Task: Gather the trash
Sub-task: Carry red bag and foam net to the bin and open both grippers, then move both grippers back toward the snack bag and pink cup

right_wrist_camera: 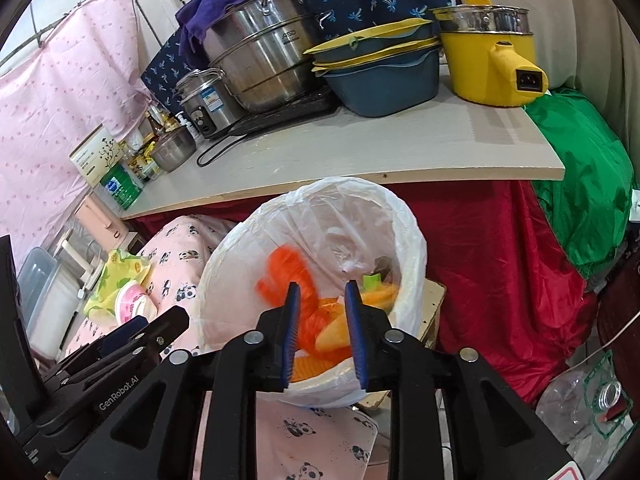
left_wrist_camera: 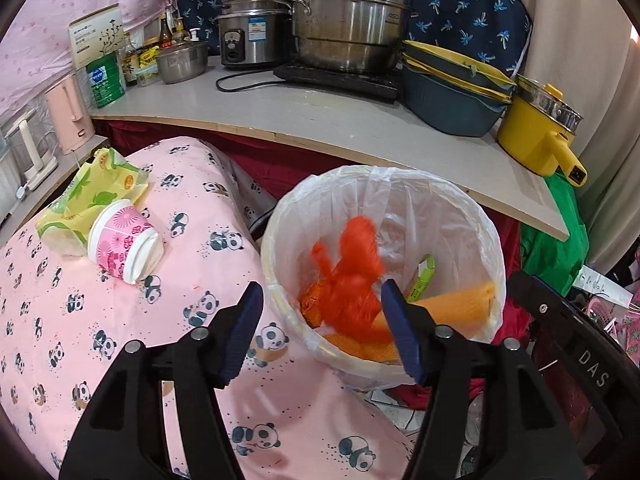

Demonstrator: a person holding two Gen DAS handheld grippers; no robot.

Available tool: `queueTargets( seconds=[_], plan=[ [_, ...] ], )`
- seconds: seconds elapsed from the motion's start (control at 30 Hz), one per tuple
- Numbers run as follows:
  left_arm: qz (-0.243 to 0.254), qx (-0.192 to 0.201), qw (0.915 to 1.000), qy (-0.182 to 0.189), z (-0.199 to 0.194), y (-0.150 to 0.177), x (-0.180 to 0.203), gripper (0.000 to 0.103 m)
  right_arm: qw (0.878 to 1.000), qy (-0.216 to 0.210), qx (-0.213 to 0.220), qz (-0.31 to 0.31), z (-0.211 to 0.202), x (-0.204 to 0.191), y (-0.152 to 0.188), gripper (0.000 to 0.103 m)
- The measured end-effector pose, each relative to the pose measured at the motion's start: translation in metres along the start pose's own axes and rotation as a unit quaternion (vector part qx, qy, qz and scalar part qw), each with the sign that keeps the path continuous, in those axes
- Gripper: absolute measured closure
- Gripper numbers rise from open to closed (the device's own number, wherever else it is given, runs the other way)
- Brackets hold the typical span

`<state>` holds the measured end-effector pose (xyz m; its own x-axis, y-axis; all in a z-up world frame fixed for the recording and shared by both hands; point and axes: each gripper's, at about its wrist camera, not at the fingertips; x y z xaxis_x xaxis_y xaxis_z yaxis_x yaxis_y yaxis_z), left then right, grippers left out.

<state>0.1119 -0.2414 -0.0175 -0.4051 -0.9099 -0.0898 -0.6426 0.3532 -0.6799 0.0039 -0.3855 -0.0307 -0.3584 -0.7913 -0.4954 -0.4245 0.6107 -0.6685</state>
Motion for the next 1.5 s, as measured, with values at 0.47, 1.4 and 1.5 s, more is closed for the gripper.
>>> queueTargets(
  seconds=[0.47,1.4,1.5],
  plan=[
    [-0.049,0.009,0.9983,-0.032,-0.016,0.004,-0.054,0.042,0.998,-0.030,-0.012,-0.047,0.004,-0.054,0.006,0.065],
    [-0.162,-0.009,0.9782,-0.130,-0.033,0.048,-0.205,0.033,0.980,-0.099,-0.092,-0.148,0.043,-0.183,0.062,0.052],
    [-0.175,-0.012,0.9748,-0.138,-0.033,0.052,-0.220,0.032,0.977,-0.105,-0.099,-0.155,0.048,-0.194,0.067,0.049]
  ],
)
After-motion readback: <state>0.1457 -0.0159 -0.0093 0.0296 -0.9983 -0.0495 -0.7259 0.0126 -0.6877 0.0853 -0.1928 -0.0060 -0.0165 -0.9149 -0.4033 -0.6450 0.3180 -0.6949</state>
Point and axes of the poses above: each gripper's, at about its wrist camera, not at the fingertips, and z roughly the way its jaws point, x to its right, y to its underside, and after that the axes turned 12 degrees about -y, right-handed
